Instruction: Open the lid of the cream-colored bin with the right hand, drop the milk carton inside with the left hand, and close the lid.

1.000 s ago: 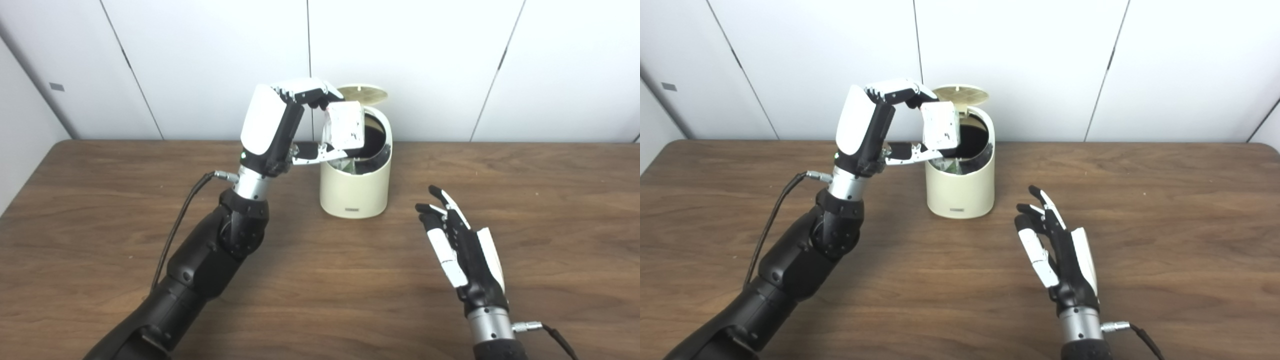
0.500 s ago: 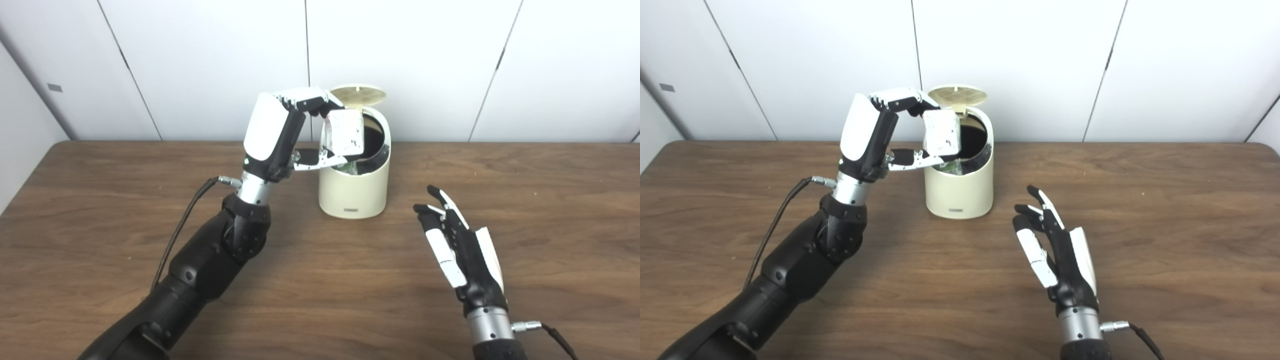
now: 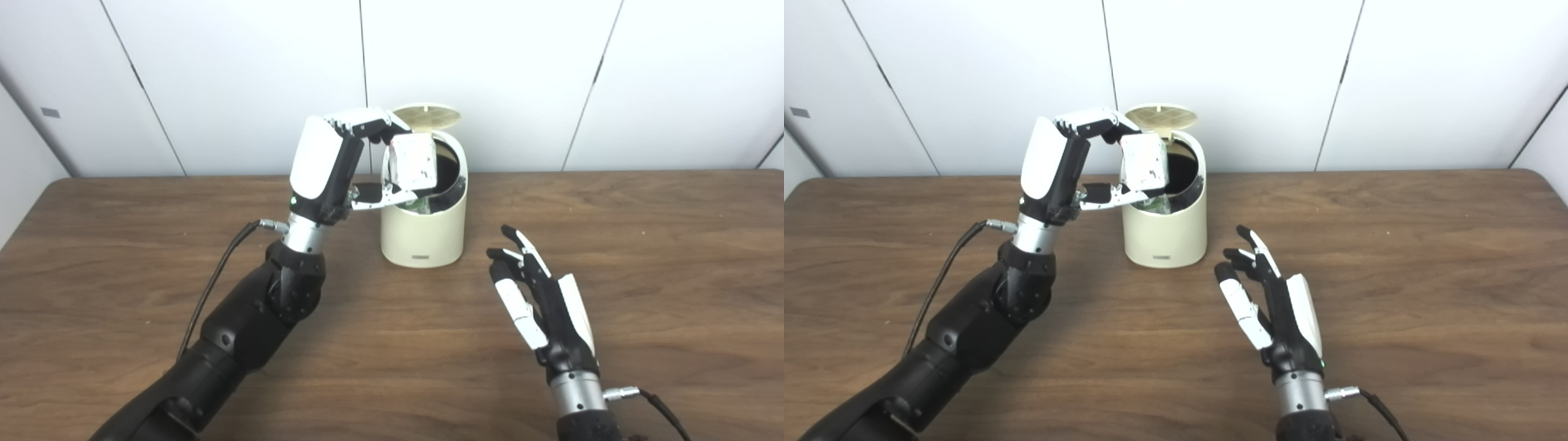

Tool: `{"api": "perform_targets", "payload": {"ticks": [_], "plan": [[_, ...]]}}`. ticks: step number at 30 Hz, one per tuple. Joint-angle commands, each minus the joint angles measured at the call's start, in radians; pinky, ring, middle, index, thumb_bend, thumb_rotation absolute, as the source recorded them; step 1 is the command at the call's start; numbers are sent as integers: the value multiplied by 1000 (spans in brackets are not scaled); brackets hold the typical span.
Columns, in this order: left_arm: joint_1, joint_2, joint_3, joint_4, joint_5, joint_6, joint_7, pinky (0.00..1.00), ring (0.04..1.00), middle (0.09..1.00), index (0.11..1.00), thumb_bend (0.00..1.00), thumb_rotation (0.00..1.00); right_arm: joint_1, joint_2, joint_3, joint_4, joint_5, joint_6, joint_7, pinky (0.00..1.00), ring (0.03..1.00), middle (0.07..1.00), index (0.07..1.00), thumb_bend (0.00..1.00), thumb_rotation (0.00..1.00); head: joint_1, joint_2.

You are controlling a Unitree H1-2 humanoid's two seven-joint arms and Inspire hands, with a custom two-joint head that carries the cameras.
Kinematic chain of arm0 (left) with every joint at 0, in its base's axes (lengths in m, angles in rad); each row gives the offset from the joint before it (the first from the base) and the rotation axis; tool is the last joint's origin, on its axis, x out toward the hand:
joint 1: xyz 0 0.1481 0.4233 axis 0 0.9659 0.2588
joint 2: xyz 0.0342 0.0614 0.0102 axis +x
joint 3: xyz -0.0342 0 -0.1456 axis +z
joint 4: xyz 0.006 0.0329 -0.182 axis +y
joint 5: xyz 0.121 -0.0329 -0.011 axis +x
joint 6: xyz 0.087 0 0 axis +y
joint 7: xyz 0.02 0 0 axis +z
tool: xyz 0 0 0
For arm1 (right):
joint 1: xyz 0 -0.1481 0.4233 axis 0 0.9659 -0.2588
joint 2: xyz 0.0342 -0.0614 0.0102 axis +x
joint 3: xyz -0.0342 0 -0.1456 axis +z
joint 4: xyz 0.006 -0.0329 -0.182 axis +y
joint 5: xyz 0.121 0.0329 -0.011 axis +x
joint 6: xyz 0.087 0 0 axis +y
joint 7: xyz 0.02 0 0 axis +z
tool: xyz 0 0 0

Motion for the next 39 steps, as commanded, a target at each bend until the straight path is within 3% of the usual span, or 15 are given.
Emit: {"api": "perform_targets", "payload": {"ticks": [1,17,25,36,39], "plan": [[-57,5,-1,0,3,-16,27,411,447,501,470,480,0,-20,15,5,-33,-8,-14,-11,800,780,787,914,467,1000,0,0],[-88,-7,-54,50,-11,-16,67,410,445,506,467,479,0,-26,21,1,-15,9,-20,-18,799,792,785,914,476,1000,-9,-7],[-91,-12,-67,59,-56,-16,54,402,448,502,470,479,0,-27,20,1,-13,7,-20,-23,790,788,785,913,462,1000,-11,-10],[-50,-93,53,96,-168,-15,-52,384,452,502,468,479,0,-28,20,0,-21,1,-11,-20,800,781,775,914,461,1000,-13,-10],[-34,-126,129,111,-198,-15,-109,367,446,506,484,478,0,-29,16,-1,-20,19,-19,-13,790,772,761,920,480,1000,-9,-5]]}}
